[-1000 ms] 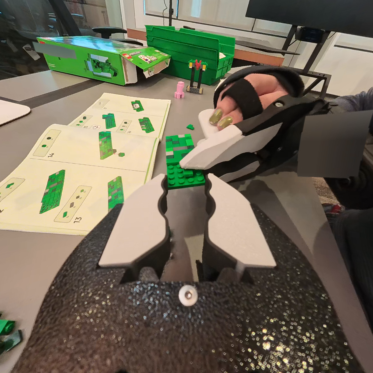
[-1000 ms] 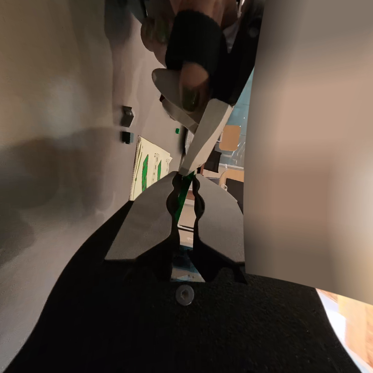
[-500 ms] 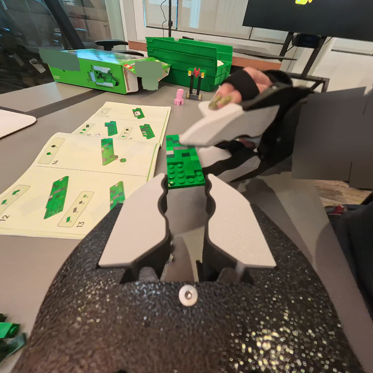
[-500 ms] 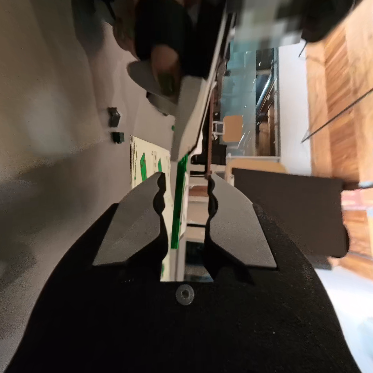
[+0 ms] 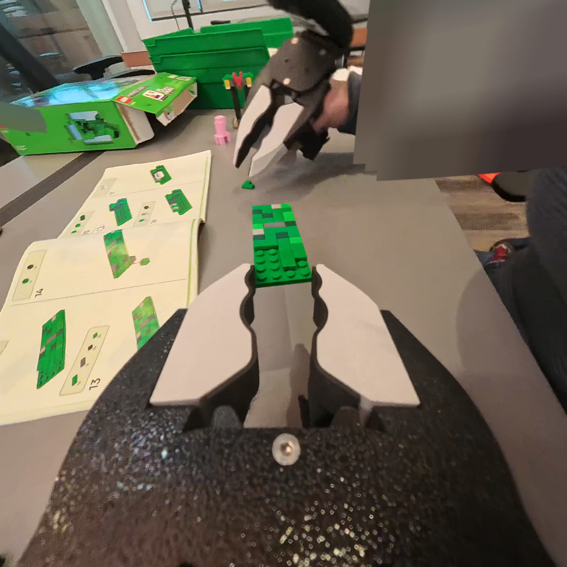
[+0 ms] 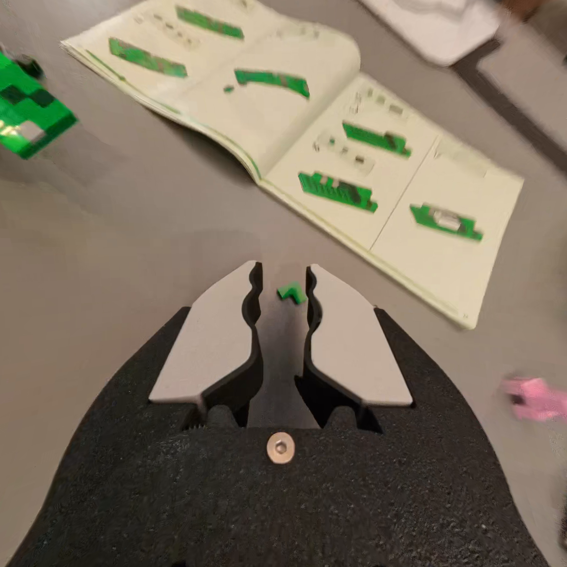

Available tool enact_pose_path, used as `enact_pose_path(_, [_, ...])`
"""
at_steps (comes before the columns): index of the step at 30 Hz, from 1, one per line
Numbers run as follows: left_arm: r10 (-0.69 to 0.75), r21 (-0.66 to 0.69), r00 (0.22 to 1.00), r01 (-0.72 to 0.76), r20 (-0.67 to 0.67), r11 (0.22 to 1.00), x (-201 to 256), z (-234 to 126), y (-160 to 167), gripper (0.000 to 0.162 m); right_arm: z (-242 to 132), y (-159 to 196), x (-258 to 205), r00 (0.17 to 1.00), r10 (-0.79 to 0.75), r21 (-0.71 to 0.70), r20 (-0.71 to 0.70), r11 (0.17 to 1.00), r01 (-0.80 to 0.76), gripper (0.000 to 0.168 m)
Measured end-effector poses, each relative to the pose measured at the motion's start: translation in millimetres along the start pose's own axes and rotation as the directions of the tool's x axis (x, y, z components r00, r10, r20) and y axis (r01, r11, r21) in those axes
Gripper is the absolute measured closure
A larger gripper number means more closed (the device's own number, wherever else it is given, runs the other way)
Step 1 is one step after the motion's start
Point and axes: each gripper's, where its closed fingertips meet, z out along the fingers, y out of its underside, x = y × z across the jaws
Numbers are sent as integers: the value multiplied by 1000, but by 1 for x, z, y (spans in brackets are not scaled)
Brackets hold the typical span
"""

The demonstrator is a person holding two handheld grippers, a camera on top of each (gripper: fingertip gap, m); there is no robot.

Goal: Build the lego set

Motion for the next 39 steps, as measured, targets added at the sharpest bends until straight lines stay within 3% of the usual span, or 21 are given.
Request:
enact_pose_path(4, [11,-9,1000,-11,-1,1000,1,1,1,128,4,17,7,997,81,-111,21,991,-78,142])
enact_pose_path(8, [-12,9,1000,12,-1,1000,-1,0,-1,128,6,24,7,1000,21,-172,-12,985,-23,142])
enact_pose_path(39, [-14,18,1000,14,8,1000,-2,-1,-2,127,-4,26,-6,987,106,-184,125,980,-82,153])
